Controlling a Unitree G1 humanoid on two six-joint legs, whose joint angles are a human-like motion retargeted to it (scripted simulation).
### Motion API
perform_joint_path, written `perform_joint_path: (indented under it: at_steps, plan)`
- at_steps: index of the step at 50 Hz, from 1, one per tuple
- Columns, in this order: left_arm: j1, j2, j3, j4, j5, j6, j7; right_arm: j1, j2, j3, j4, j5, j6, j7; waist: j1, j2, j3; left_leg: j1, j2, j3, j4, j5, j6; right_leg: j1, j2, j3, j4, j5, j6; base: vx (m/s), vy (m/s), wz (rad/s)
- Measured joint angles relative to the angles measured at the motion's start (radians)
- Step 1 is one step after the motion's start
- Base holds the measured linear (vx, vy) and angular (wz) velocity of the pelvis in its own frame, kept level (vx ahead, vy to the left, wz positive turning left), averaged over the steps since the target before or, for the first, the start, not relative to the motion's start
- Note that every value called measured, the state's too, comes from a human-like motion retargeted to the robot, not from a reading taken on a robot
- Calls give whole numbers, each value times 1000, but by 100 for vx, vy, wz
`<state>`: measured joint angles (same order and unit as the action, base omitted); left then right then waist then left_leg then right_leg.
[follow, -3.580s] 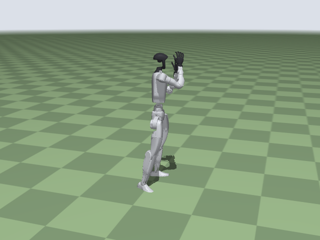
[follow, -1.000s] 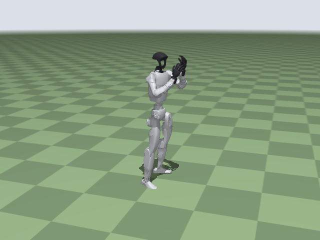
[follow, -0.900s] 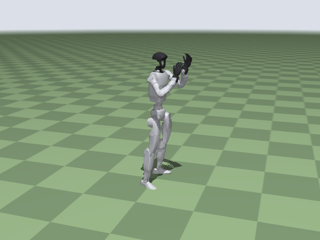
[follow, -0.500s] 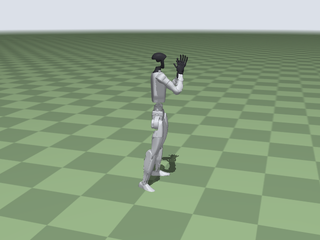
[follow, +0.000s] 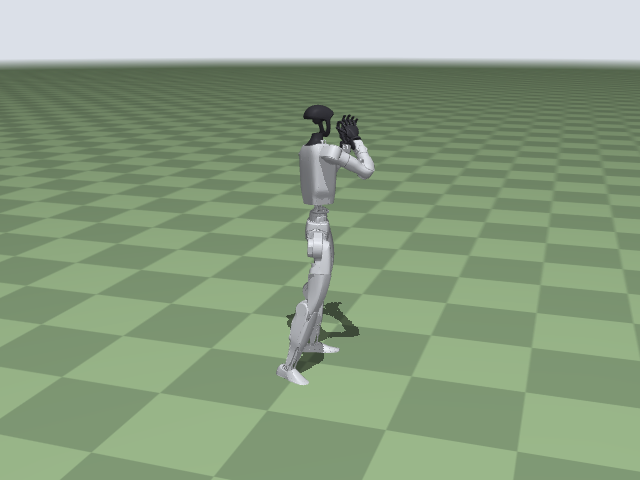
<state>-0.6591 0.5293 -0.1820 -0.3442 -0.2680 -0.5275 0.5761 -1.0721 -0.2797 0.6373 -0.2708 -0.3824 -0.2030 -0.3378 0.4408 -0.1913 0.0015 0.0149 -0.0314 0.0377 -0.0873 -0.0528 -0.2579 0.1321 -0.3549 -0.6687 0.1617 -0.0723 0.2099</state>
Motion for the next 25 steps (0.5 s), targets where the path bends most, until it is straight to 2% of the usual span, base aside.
perform_joint_path:
  at_steps: [3, 7, 10, 15, 18, 21, 25]
  plan:
    - [160, -30, -36, -117, -34, -35, -65, -113, 55, -31, 103, 0, 47, -37, 20, -5, 10, 7, 0, 31, 0, -8, 5, -13, -1, 35, -5, 5, 10, 2, 1, -50]
    - [286, 16, -60, -217, -56, -30, -161, -174, 97, -65, 213, 56, 59, -65, 12, -7, 10, 15, -7, 33, 0, -12, 18, -4, -7, 37, -13, 8, 12, 1, 1, -2]
    - [227, 41, -80, -192, -3, -22, -171, -155, 86, -53, 225, -7, 45, -49, -13, -10, 4, 9, -16, 2, 0, -6, 20, 10, -15, 4, -5, 2, 8, 2, 2, 53]
    - [-11, 55, -44, -6, 18, 6, -75, -15, 22, -17, 60, -56, -15, 12, -44, 1, -1, -7, -24, -53, 0, 4, 11, 22, -25, -55, 25, -13, 0, 1, 1, 57]
    - [-61, 68, -18, 53, 19, 12, -38, 17, 33, -27, 15, -43, -35, 38, -39, 13, -3, -7, -21, -50, 0, 2, 2, 19, -23, -54, 26, -12, 0, 0, 0, 0]
    - [-20, 41, -39, 10, 15, -12, -30, -34, 88, -48, 56, -35, -5, 18, -18, 20, 6, -2, -17, -25, 0, -4, 3, 8, -21, -27, 20, -8, 3, 1, 0, -42]
    - [125, 17, -125, -143, 14, -37, -87, -148, 169, -77, 202, 18, 55, -46, 2, 23, 20, 6, -17, 5, 0, -11, 19, -3, -22, 8, 10, 0, 6, 2, 0, -39]
